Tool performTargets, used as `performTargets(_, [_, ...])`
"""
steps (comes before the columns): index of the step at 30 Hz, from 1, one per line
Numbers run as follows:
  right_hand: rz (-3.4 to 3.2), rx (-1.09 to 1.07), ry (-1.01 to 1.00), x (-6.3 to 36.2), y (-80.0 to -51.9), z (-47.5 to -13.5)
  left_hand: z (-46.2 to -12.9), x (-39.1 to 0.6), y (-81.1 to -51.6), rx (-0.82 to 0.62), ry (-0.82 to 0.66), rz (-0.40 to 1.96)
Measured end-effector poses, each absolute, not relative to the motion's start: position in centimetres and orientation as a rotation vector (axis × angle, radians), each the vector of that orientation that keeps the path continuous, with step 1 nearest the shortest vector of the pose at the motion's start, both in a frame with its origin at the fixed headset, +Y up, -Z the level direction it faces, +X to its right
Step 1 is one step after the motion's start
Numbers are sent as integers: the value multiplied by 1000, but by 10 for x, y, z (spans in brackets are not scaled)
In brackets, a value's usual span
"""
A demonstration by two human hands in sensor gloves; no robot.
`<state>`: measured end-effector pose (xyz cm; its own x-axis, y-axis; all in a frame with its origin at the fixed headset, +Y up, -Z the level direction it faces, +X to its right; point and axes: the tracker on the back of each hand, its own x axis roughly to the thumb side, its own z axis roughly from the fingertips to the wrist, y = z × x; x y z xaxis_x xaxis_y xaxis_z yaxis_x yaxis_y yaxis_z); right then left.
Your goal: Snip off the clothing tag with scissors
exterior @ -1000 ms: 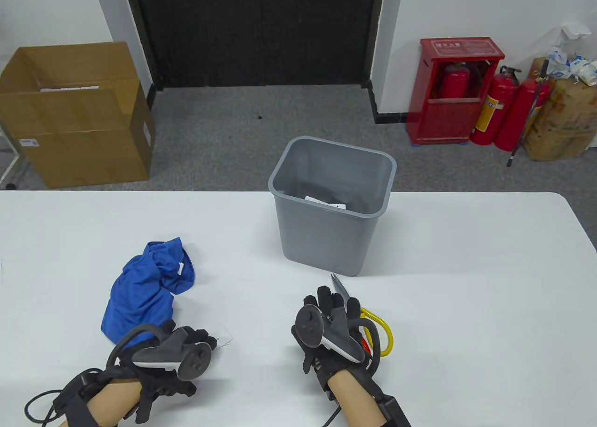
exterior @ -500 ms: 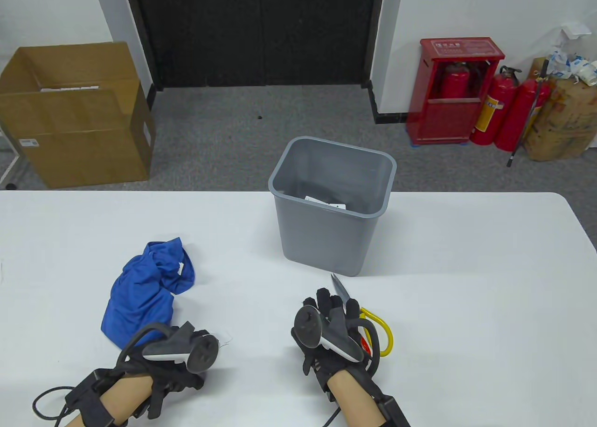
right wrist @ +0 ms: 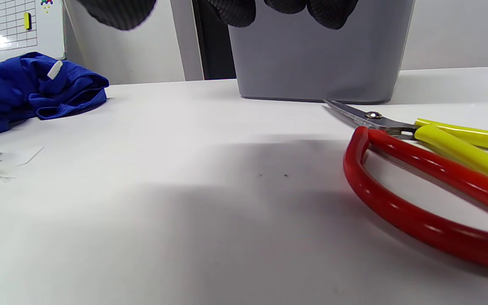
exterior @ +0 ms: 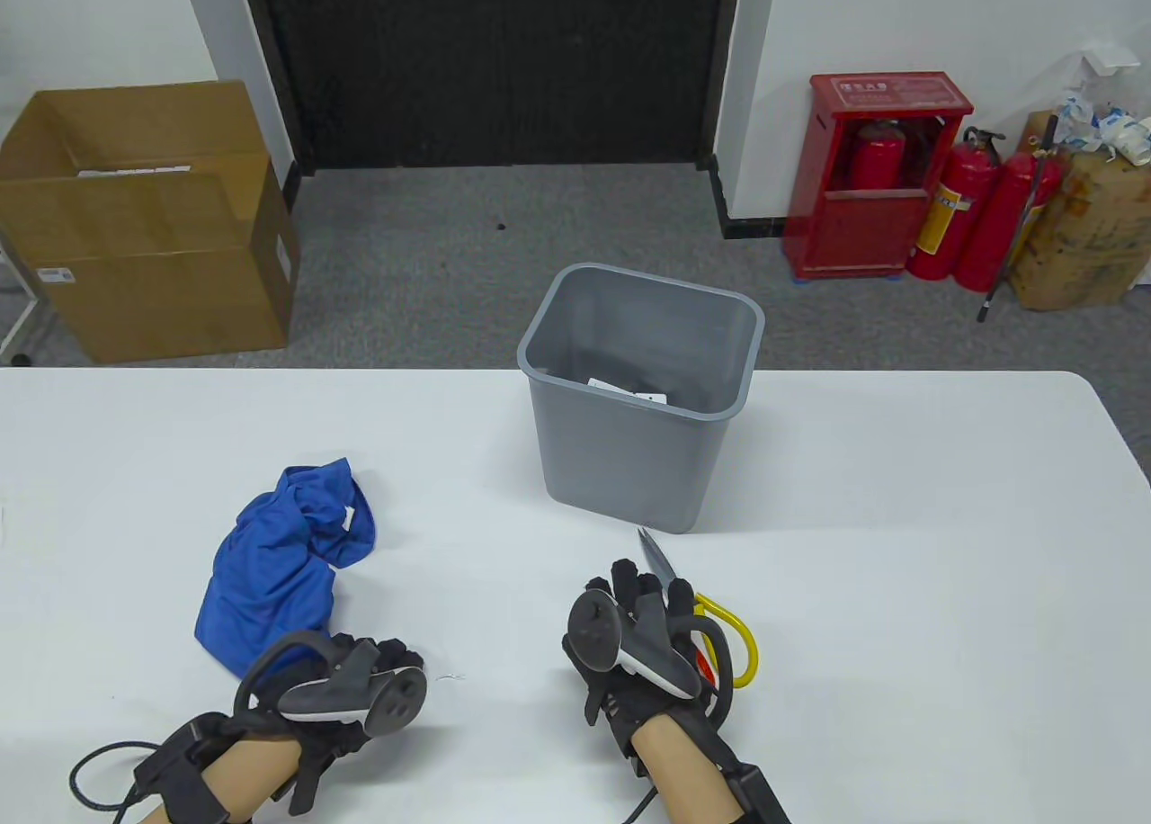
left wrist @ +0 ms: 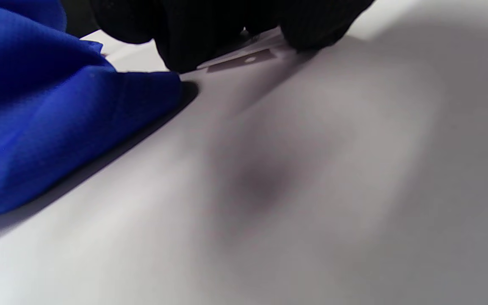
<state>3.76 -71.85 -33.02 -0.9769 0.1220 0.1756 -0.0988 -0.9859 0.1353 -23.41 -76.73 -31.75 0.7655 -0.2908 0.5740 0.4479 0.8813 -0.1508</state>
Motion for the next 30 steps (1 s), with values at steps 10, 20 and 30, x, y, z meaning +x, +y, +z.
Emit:
performTargets(10, [3011, 284, 199, 37, -719, -330, -316, -229, -770, -242, -542, -424])
performTargets(20, [3013, 285, 209, 37, -720, -330, -318, -228, -765, -84, -519, -482])
performTargets(30, [3016, 281, 229, 37, -720, -330, -334, -241, -732, 5, -382, -166])
